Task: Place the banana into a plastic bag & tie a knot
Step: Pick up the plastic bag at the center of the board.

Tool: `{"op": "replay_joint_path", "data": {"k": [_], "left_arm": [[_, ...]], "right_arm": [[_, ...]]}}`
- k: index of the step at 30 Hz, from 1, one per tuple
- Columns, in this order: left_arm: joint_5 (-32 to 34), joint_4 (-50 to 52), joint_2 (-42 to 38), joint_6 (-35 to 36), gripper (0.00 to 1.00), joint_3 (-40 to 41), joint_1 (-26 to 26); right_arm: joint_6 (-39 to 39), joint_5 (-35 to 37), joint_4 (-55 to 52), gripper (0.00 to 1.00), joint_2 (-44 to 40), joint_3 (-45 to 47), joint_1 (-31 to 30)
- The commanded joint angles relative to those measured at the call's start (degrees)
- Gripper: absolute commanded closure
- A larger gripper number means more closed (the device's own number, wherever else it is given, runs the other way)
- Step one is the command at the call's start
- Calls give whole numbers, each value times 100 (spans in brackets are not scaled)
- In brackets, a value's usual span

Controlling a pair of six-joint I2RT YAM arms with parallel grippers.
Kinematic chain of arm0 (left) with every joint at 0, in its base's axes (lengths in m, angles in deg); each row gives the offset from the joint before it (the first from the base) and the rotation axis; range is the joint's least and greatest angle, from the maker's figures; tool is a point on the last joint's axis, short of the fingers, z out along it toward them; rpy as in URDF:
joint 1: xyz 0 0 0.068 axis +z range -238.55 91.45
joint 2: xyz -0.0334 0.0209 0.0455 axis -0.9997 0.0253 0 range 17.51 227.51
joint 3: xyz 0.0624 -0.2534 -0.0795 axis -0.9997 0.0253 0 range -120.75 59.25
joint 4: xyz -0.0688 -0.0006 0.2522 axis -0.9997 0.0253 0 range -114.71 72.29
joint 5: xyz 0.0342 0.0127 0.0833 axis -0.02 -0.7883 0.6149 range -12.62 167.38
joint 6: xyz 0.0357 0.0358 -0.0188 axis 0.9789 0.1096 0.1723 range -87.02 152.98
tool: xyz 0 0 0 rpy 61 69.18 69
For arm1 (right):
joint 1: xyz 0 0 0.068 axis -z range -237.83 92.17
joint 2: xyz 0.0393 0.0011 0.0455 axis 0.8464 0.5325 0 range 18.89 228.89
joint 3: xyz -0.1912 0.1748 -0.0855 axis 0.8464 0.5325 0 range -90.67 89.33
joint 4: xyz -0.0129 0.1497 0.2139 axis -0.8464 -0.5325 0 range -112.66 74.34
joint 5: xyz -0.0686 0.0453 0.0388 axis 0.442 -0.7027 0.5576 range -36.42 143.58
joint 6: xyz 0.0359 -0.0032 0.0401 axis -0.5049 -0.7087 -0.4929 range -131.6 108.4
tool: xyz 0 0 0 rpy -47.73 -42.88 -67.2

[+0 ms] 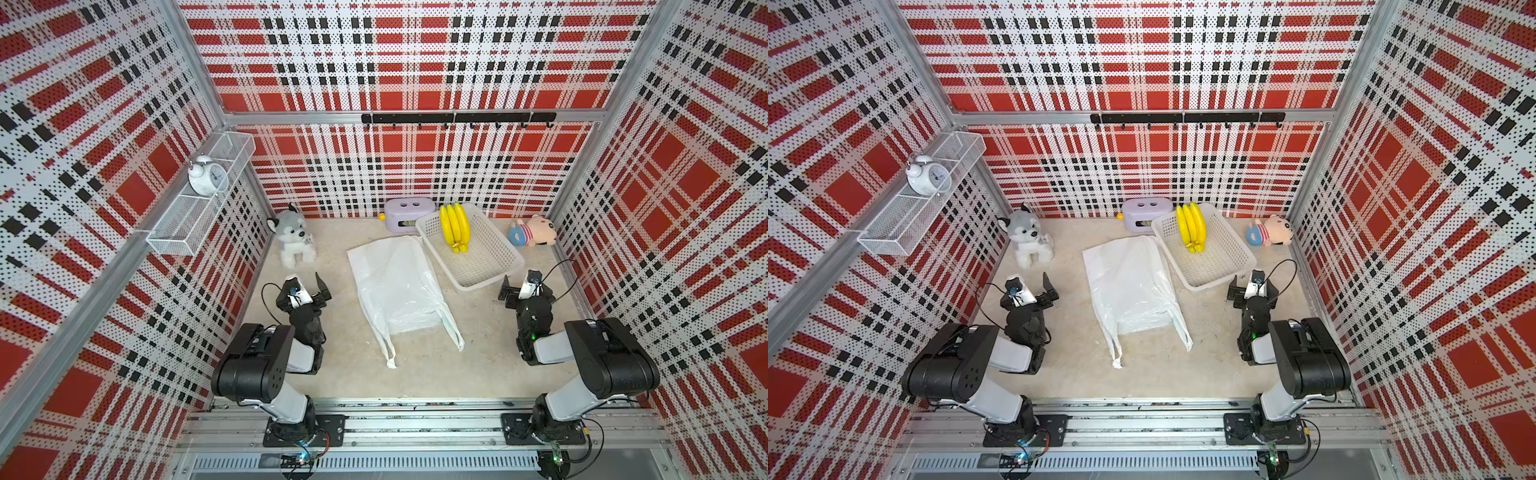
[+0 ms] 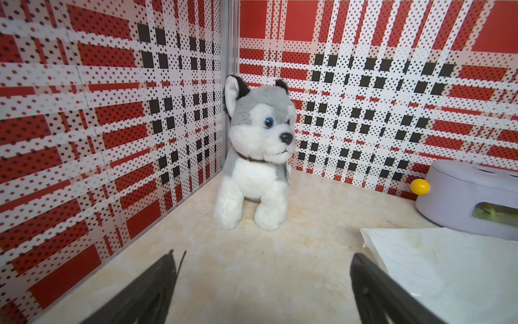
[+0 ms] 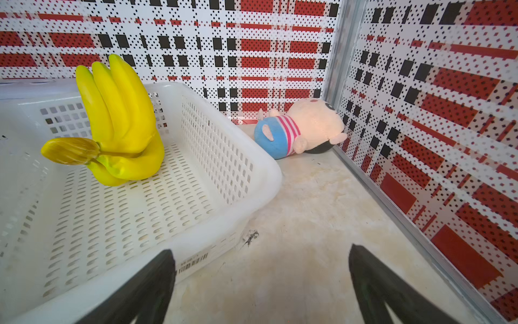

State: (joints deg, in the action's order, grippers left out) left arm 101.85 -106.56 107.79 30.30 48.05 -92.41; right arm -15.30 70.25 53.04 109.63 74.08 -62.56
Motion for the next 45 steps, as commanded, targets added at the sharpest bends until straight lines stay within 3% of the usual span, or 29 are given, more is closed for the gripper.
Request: {"op": "replay_joint_path", "data": {"k": [1, 19, 21, 24, 26, 28, 33, 38, 41, 42, 45], "left_arm": [[49, -135, 44, 49, 2, 13, -35], [131, -167, 33, 48, 2, 42, -71], [546, -580, 33, 245, 2, 226, -325], [637, -1559, -71, 414, 2, 756, -453], [1487, -1654, -368, 805, 2, 834, -928], [1815, -1578, -672, 1491, 2, 785, -1561], [2589, -1809, -1166, 2505, 2, 528, -2942], [3680, -760, -1674, 2720, 2, -245, -4372], [4598, -118, -1895, 2597, 2, -684, -5119], [5077, 323, -1989, 2392, 2, -866, -5349], [5998, 1717, -2345, 1759, 2, -1175, -5829]], "right_arm": [[-12, -47, -37, 0, -59, -57, 51], [-4, -20, 7, 0, -68, -15, 51], [105, 54, 361, 0, -159, 162, -25], [261, 572, 307, 0, -848, 431, -280], [449, 805, 262, 0, -1324, 566, -481], [512, 957, 103, 0, -1824, 636, -682], [-524, 232, -1942, 0, -3263, 131, -740], [-1493, -541, -5141, 0, -3906, -1398, -740], [-1506, -589, -5219, 0, -3724, -2152, -731], [-1725, -1003, -6650, 0, -3606, -2350, -718], [-1941, -1646, -6986, 0, -3378, -2444, -636]]}}
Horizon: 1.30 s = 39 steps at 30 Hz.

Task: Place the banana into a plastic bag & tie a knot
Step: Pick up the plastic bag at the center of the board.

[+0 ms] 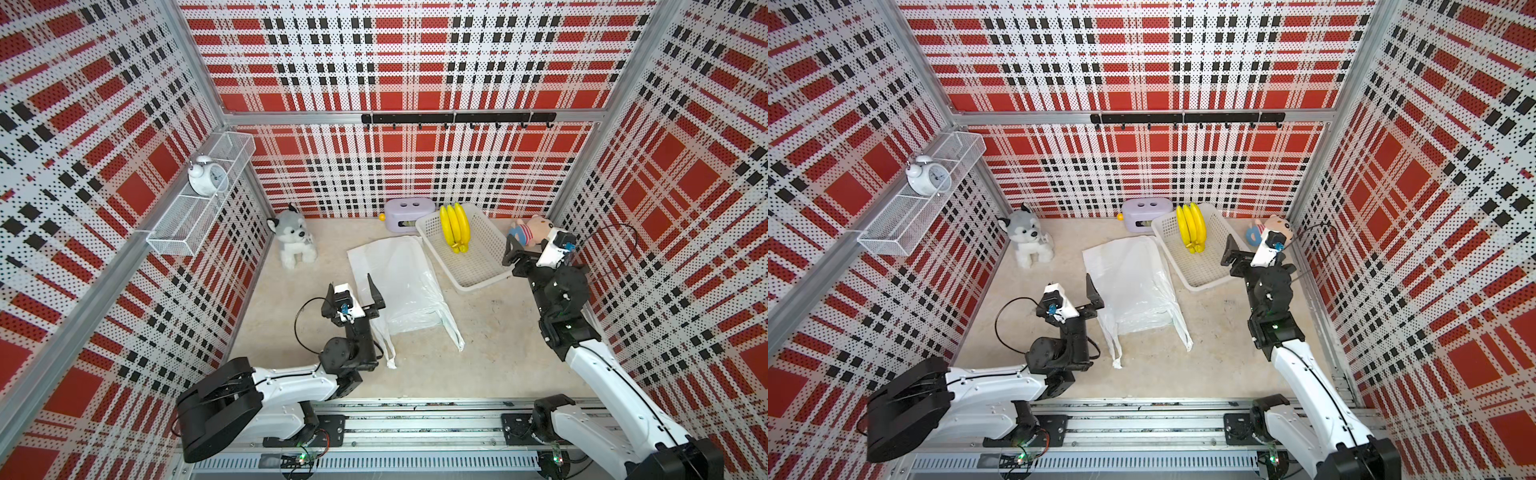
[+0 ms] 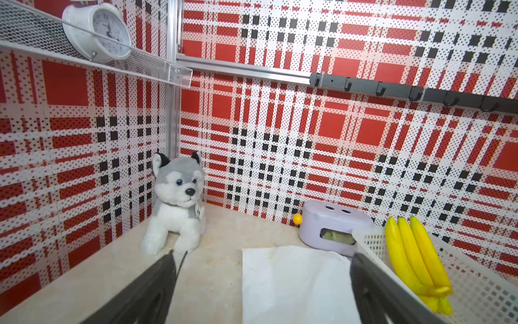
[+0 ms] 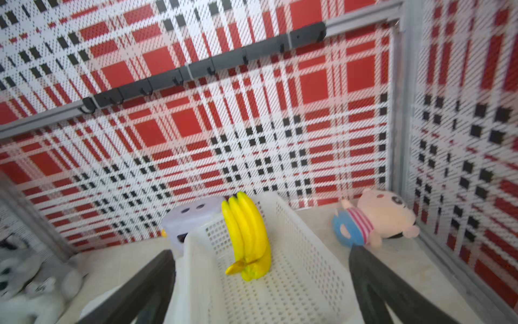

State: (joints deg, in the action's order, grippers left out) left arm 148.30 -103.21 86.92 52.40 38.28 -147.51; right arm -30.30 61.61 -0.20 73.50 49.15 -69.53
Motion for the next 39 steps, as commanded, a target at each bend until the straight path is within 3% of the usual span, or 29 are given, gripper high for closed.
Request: {"op": "replay_joint_path", "data": {"k": [1, 3, 4, 5, 7, 9, 14, 21, 27, 33, 39], "left_arm": [[1372, 2061, -421, -892, 2, -264, -442], [1022, 4100, -1007, -2569, 2, -483, -565], [451, 5198, -1268, -3455, 2, -692, -431], [-660, 6341, -1517, -4388, 2, -954, -63], [-2549, 7421, -1708, -5206, 2, -1238, 946], [-3206, 8242, -1703, -5594, 2, -1427, 1262], [-3128, 9925, -999, -6029, 2, -2096, 629], [-3158, 11191, 460, -7002, 2, -2741, -402], [-3746, 10965, 811, -7504, 2, -2166, -480], [-4270, 10393, 1114, -7522, 2, -1739, -388], [-4387, 10125, 1338, -7506, 2, -1639, -377]], "right_arm": [[-504, -1040, -1628, 0, 271, 90, 120], [-561, -1726, -1456, 0, 396, 172, 265], [-573, -1900, -1425, 0, 448, 180, 290], [-574, -2006, -1391, 0, 488, 188, 292], [-573, -2083, -1358, 0, 564, 213, 292], [-549, -2081, -1408, 0, 627, 222, 292], [-494, -2134, -1533, 0, 769, 226, 282], [-413, -2020, -1771, 0, 950, 75, 129], [-360, -1914, -1967, 0, 1185, -122, -83], [-413, -1799, -2042, 0, 1271, -263, -196], [-573, -1473, -2285, 0, 1189, -235, -327]]}}
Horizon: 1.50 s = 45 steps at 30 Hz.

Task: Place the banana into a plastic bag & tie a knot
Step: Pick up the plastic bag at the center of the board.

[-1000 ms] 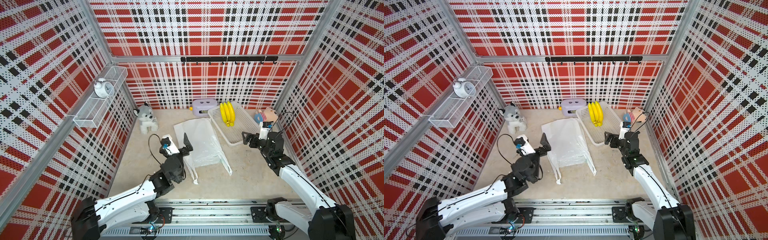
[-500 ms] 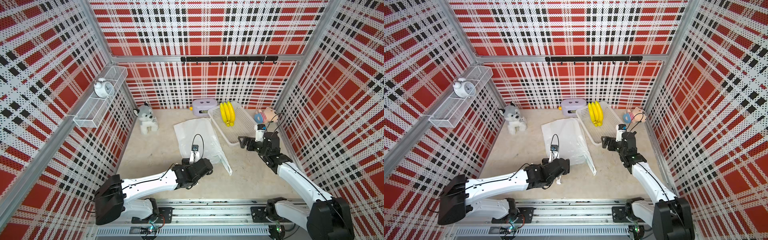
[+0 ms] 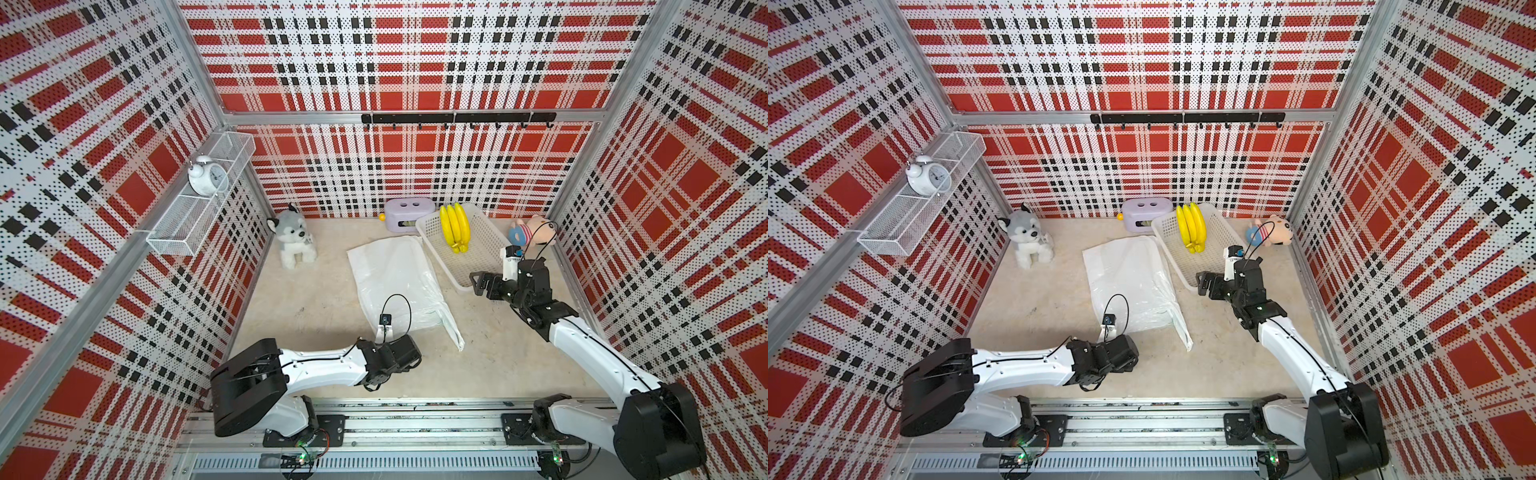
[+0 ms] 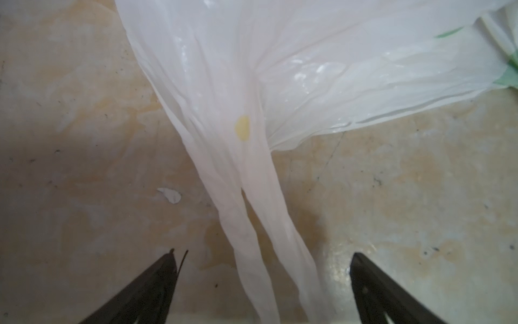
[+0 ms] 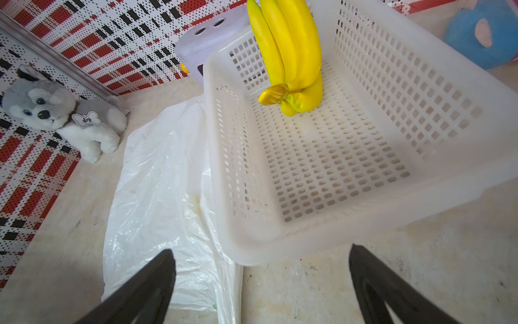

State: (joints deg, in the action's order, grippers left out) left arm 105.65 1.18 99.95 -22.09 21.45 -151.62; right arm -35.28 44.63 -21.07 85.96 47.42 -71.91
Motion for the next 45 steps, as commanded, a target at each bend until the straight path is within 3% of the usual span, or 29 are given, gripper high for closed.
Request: {"op": "replay_joint_path", "data": {"k": [1, 3, 8, 11, 15, 18, 29, 30, 31, 37, 41, 42, 45], "left_arm": [[-120, -360, 57, -50, 1, 66, 44], [-122, -428, 122, -47, 6, 106, 64], [-73, -444, 86, -65, 36, 67, 52], [-44, -350, -130, -31, 58, -38, 55], [-23, 95, -432, 130, 84, -521, 128], [-145, 453, -646, 452, 95, -1063, 331], [-1864, 1405, -978, 2049, 99, -2961, 1784], [-1974, 1548, -941, 2174, 100, -3159, 1907], [-2039, 1696, -902, 2290, 100, -3343, 1994], [-2091, 2491, -587, 2764, 98, -4268, 2263], [-2253, 2871, -420, 2966, 97, -4747, 2501], [-2280, 2928, -387, 3011, 97, -4838, 2532], [-2332, 3058, -333, 3082, 97, -5024, 2567]], "right_arm": [[-75, 262, -198, 0, -54, -53, -131], [-58, 406, -238, 0, -32, -51, -239], [94, 710, -367, 0, 4, -161, -541], [94, 710, -367, 0, 30, -233, -712], [94, 710, -367, 0, 52, -277, -974], [94, 710, -367, 0, 37, -240, -1161], [94, 710, -367, 0, -32, -211, -2080], [1893, 219, 1113, 10, 1, -159, -2162], [2162, 197, 1484, 14, 50, -102, -2241], [3003, 135, 2372, 15, 301, -127, -2804], [3917, 438, 2942, 8, 605, -102, -3331], [4076, 600, 2979, 1, 695, -149, -3366], [4301, 736, 2962, 0, 1081, -443, -3384]]}}
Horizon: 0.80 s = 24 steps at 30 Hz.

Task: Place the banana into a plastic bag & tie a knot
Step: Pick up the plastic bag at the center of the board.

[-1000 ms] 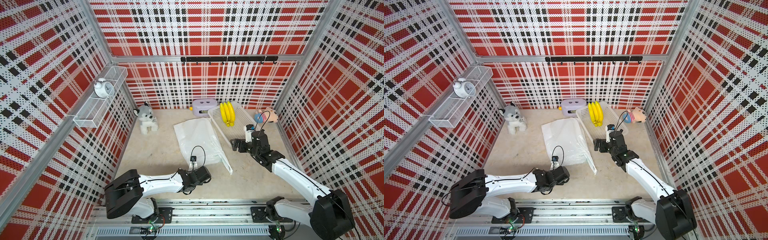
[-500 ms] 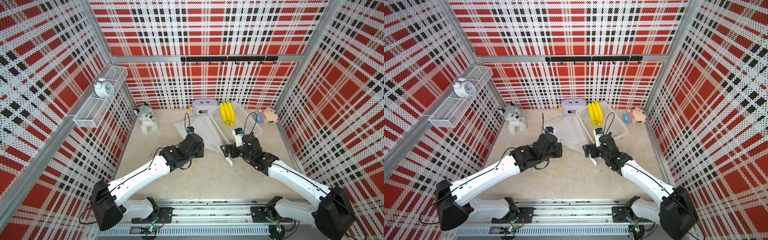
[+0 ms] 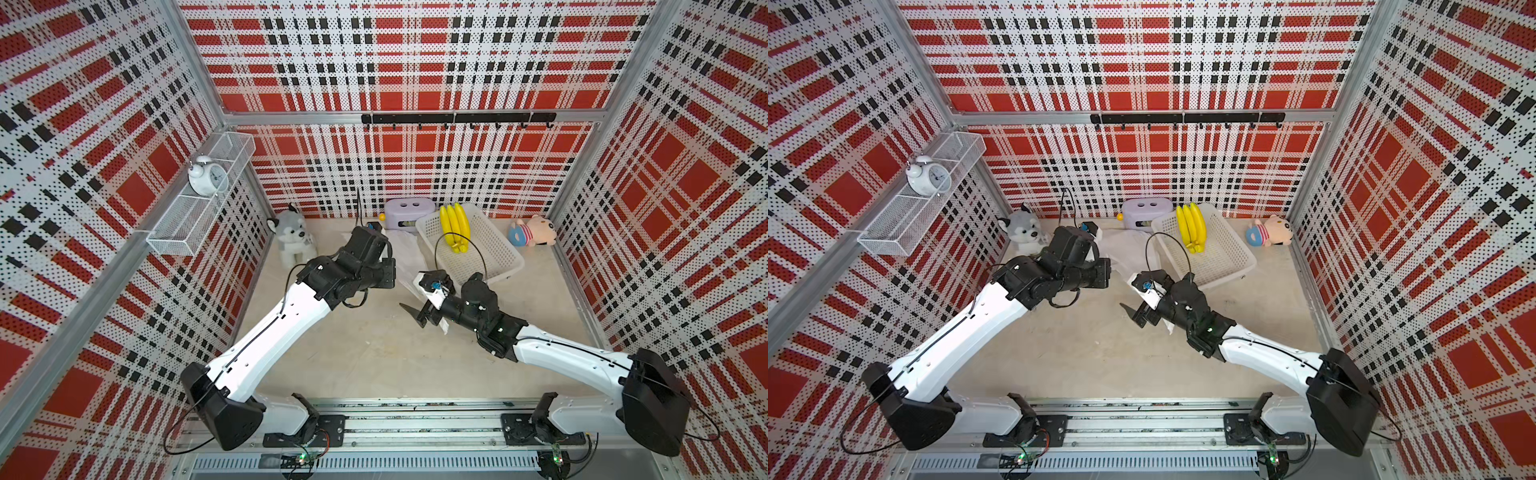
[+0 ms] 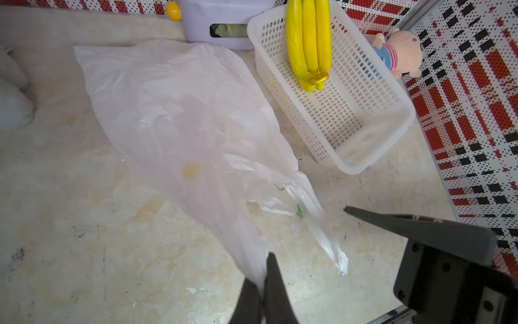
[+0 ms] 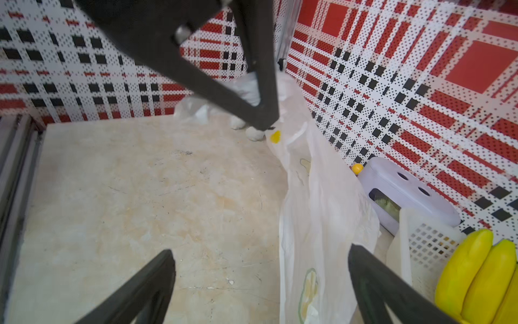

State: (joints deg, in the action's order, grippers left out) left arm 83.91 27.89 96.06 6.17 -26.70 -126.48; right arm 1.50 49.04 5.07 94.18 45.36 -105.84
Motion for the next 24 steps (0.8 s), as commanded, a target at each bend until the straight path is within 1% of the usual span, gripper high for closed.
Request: {"op": "replay_joint_path", "data": {"k": [1, 5, 9, 10, 11, 13, 14, 15, 16, 17, 18, 19, 22, 23, 24], "left_arm": [[-189, 391, 56, 259, 96, -224, 60], [-328, 371, 64, 250, 96, -208, 76], [-476, 334, 16, 221, 96, -251, 99], [-492, 330, 3, 219, 96, -272, 105], [-494, 326, -22, 214, 95, -289, 127], [-509, 307, -64, 209, 92, -269, 191], [-487, 291, -89, 198, 88, -264, 223], [-457, 257, -127, 176, 80, -256, 249], [-420, 204, -182, 168, 72, -238, 267], [-356, 124, -255, 138, 61, -206, 277], [-286, 46, -327, 105, 50, -171, 278], [-171, -61, -430, 81, 37, -119, 278], [284, -404, -828, 49, 7, 85, 260], [434, -574, -1037, 87, 1, 197, 245], [583, -750, -1213, 143, 2, 311, 221]], "right_arm": [[650, 307, 390, 0, 386, -307, 2], [711, 538, 647, 0, 874, -539, -5], [851, 1076, 818, 0, 1483, -867, 0], [873, 1153, 787, 3, 1614, -953, 1], [874, 1222, 730, 10, 1753, -1072, 0], [856, 1228, 586, 28, 1930, -1247, 2], [792, 1168, 520, 45, 1967, -1320, 2], [692, 1114, 493, 66, 1972, -1371, 2], [608, 1053, 465, 79, 1966, -1406, 2], [516, 988, 439, 91, 1949, -1435, 2], [436, 930, 396, 98, 1925, -1481, 2], [331, 841, 311, 100, 1903, -1542, 2], [19, 574, -112, 100, 1877, -1798, 1], [-92, 461, -258, 100, 1869, -1883, 2], [-199, 377, -369, 100, 1861, -1951, -3]]}}
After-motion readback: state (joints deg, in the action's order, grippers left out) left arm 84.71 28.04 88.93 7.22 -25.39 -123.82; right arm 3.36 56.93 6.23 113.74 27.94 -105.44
